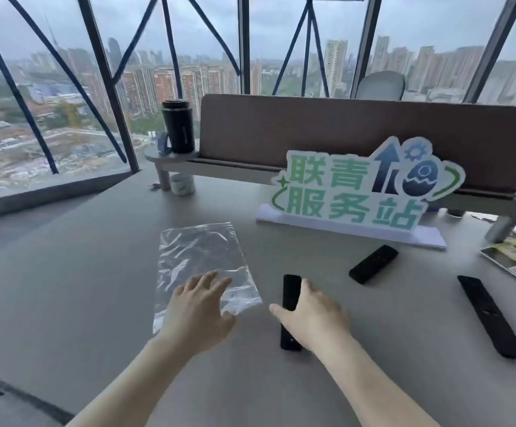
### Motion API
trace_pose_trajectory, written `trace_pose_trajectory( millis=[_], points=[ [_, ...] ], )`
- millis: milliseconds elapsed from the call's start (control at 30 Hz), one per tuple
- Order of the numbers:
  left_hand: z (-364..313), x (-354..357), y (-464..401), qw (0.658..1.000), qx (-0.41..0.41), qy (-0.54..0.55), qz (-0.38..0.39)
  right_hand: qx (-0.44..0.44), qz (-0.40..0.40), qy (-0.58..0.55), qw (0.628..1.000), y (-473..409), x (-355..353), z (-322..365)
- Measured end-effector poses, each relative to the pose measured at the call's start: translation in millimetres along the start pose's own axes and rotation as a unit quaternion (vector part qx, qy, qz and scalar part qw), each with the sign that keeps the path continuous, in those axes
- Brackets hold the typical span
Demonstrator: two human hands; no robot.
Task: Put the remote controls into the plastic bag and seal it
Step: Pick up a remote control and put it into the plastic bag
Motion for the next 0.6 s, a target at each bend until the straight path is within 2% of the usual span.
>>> trace_pose_trajectory(
  millis=[100,200,300,433,500,600],
  points=[
    [17,-3,5,0.998,0.005,-0.051,-0.031,0.007,0.006,0.041,0.999,11,8,3],
    [30,-3,8,0.996,0.001,-0.089,-0.023,0.020,0.015,0.015,1.000,22,12,2],
    [22,-3,7,0.995,0.024,-0.096,-0.015,0.039,0.054,-0.122,0.990,24,20,-14],
    [-7,-10,14,0.995,0.092,-0.019,-0.042,-0.001,0.081,-0.397,0.914,54,-7,-27],
    [-26,-11,15,0.992,0.113,0.003,-0.054,-0.030,0.108,-0.452,0.885,75,-29,-30],
    [-55,-11,19,0.991,0.120,0.029,-0.058,-0.044,0.180,-0.431,0.883,100,-37,-34]
  ],
)
Point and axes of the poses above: each hand's wrist, its own y-axis away from the middle knuckle, its own x-axis out of the palm, z = x × y, the point moved 10 cm from there along -y, towards the middle knuckle, and after that the axes turned 6 degrees about -x, right-handed, at the moved point
